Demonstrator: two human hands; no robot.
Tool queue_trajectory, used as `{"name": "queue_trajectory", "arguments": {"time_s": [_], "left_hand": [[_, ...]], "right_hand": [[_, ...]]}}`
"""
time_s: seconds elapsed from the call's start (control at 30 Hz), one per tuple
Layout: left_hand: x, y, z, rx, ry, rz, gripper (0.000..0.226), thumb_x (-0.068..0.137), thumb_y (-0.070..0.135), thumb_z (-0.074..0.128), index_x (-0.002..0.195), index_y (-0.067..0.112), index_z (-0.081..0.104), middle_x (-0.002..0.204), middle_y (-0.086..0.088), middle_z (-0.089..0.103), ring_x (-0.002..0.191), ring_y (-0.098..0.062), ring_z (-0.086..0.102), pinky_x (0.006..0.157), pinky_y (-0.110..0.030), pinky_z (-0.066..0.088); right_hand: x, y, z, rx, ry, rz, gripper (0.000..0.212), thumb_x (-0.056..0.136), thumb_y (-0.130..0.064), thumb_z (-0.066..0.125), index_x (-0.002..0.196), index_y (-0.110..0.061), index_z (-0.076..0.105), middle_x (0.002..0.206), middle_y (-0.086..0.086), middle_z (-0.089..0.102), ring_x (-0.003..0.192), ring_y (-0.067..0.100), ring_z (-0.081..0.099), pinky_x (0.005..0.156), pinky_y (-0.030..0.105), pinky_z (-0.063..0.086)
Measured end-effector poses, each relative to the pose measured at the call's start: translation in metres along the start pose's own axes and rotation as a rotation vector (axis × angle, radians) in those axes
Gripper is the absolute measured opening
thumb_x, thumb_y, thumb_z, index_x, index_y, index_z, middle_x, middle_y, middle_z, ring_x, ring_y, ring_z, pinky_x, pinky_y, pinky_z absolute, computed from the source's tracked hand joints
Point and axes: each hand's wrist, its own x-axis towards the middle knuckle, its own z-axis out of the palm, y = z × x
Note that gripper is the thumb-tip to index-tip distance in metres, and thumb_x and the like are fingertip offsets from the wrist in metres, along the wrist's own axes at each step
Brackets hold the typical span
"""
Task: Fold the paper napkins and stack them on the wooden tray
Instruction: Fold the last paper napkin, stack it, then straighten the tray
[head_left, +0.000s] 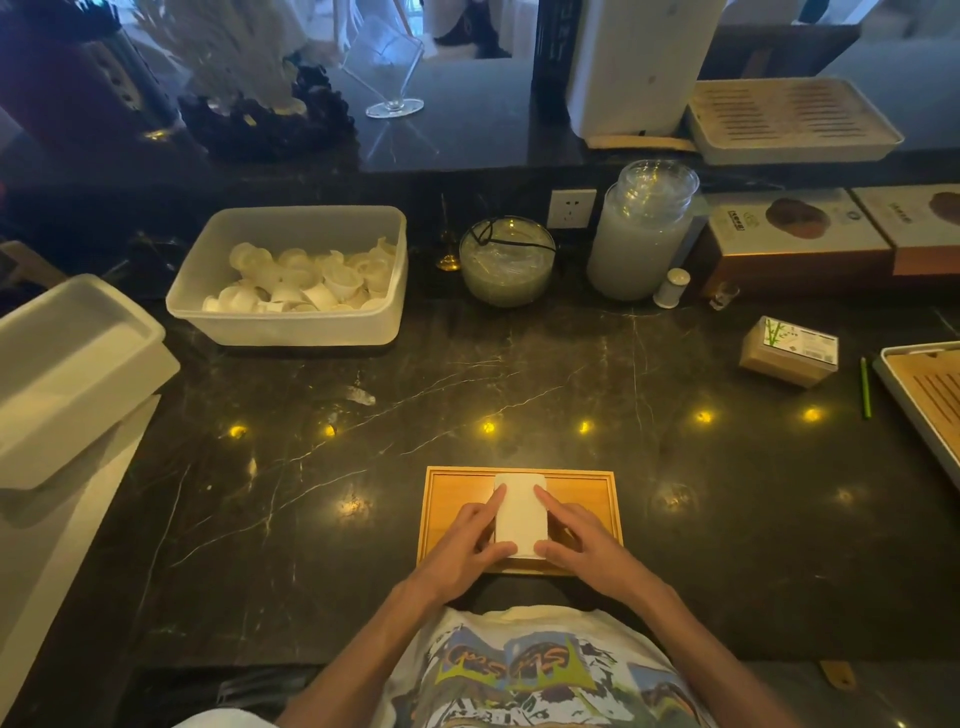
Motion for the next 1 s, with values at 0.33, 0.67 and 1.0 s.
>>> {"name": "queue_trajectory", "arguments": {"time_s": [0.33, 0.67, 1.0], "left_hand": [[0.003, 0.001, -0.001, -0.001, -0.040, -0.010, 0.084, 0.099, 0.039, 0.059, 0.142, 0.066, -0.009, 0.136, 0.017, 0.027, 0.112, -0.003, 0.045, 0.084, -0.006, 0.046], [0.001, 0.018, -0.003, -0.102, 0.106, -0.096, 0.080, 0.103, 0.048, 0.047, 0.158, 0.036, -0.009, 0.162, 0.000, 0.025, 0.125, -0.007, 0.046, 0.102, -0.025, 0.046], [0.003, 0.023, -0.013, -0.272, 0.095, -0.183, 0.062, 0.108, 0.045, 0.034, 0.161, 0.021, 0.013, 0.168, 0.001, 0.020, 0.155, -0.023, 0.021, 0.123, -0.040, 0.020]], "right_hand": [[0.000, -0.002, 0.002, -0.054, -0.018, -0.022, 0.082, 0.095, -0.043, 0.062, 0.152, -0.053, 0.004, 0.152, -0.001, 0.034, 0.134, 0.016, 0.032, 0.116, 0.042, 0.033], [0.004, -0.009, 0.009, 0.269, 0.126, -0.054, 0.084, 0.093, -0.068, 0.039, 0.154, -0.043, -0.012, 0.161, -0.020, 0.006, 0.149, 0.011, 0.011, 0.119, 0.038, 0.019], [0.012, -0.014, 0.008, 0.883, 0.107, 0.149, 0.070, 0.099, -0.059, 0.018, 0.159, -0.024, 0.011, 0.167, -0.001, 0.016, 0.153, 0.021, 0.017, 0.125, 0.039, 0.013]]}}
